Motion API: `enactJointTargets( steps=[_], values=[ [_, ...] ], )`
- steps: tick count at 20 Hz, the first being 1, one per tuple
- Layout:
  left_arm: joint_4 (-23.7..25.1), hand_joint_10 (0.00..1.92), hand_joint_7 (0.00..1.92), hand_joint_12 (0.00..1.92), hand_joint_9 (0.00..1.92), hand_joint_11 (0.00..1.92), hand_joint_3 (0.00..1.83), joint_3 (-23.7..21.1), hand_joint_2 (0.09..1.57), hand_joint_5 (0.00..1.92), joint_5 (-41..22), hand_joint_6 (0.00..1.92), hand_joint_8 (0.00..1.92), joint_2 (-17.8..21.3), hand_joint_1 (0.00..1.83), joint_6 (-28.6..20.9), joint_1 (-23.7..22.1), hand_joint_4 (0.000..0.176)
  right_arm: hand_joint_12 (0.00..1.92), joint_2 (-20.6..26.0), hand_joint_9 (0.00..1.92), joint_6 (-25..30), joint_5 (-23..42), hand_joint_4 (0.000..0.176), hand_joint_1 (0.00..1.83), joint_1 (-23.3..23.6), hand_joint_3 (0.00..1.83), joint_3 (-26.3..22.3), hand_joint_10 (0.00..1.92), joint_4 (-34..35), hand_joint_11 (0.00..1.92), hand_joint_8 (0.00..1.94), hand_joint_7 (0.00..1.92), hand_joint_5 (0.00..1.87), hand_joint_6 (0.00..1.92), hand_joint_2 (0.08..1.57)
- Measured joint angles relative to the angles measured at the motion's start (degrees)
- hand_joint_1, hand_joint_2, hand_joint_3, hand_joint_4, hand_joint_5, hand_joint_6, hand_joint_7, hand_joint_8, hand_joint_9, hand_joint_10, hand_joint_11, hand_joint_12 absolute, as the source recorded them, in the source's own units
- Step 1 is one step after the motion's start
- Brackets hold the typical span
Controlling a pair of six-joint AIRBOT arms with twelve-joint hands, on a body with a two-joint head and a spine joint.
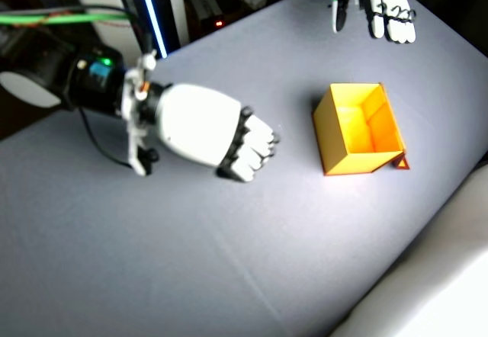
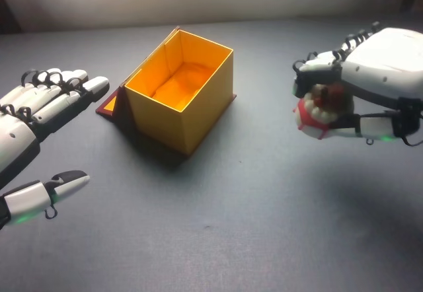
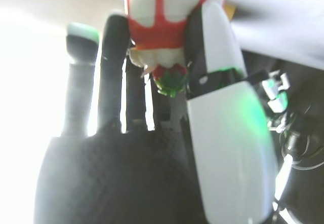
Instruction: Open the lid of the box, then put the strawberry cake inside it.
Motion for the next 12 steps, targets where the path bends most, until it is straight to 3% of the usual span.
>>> enactJointTargets(
  steps=[3, 4, 5, 7, 8, 12],
  values=[
    [0.15, 0.00, 0.00, 0.00, 0.00, 0.00, 0.01, 0.00, 1.29, 0.00, -0.04, 0.00, 0.00, 0.00, 0.78, -0.02, 0.04, 0.107, 1.84, -1.07, 0.67, 0.44, 0.02, 0.000, 1.32, 3.39, 0.00, 0.63, 1.69, -1.86, 0.57, 1.51, 0.67, 0.53, 1.47, 1.29],
    [0.09, 0.00, 0.00, 0.00, 0.00, 0.00, 0.01, 0.00, 1.30, 0.00, -0.07, 0.00, 0.00, 0.00, 0.76, -0.02, 0.04, 0.113, 1.82, -1.66, 0.68, 0.46, 0.24, 0.000, 1.32, 4.22, 0.00, 0.98, 1.68, -2.03, 0.56, 1.51, 0.67, 0.51, 1.47, 1.30],
    [0.02, 0.00, 0.00, 0.00, 0.00, 0.00, 0.01, 0.00, 1.29, 0.00, -0.04, 0.00, 0.00, 0.00, 0.75, -0.02, 0.04, 0.114, 1.84, -2.34, 0.75, 0.48, 0.22, 0.000, 1.20, 5.05, 0.00, 1.40, 1.60, -2.51, 0.68, 1.56, 0.74, 0.54, 1.46, 1.30],
    [-0.11, 0.00, 0.00, 0.00, 0.00, 0.00, 0.01, 0.00, 1.29, 0.00, -0.09, 0.00, 0.00, -0.11, 0.75, -0.02, 0.04, 0.105, 1.91, -3.80, 0.85, 1.22, 0.11, 0.000, 1.18, 6.25, 0.00, 2.19, 1.73, -4.15, 0.88, 1.66, 0.75, 0.59, 1.34, 1.30],
    [-0.28, 0.00, 0.00, 0.00, 0.00, 0.00, 0.00, 0.00, 1.29, 0.00, -0.09, 0.00, 0.00, -0.42, 0.79, -0.04, 0.04, 0.102, 1.79, -4.46, 0.76, 1.44, -0.28, 0.000, 1.30, 6.86, 0.00, 2.62, 1.65, -4.26, 0.76, 1.51, 0.70, 0.56, 1.34, 1.28],
    [0.15, 0.00, 0.00, 0.00, 0.00, 0.00, 0.00, 0.02, 1.29, 0.00, 0.48, 0.00, 0.00, -0.98, 0.77, -0.28, 0.04, 0.109, 1.79, -6.93, 0.71, 2.43, -0.81, 0.000, 1.33, 9.31, 0.00, 5.25, 1.65, -5.42, 0.57, 1.43, 0.68, 0.58, 1.39, 1.28]
  ],
)
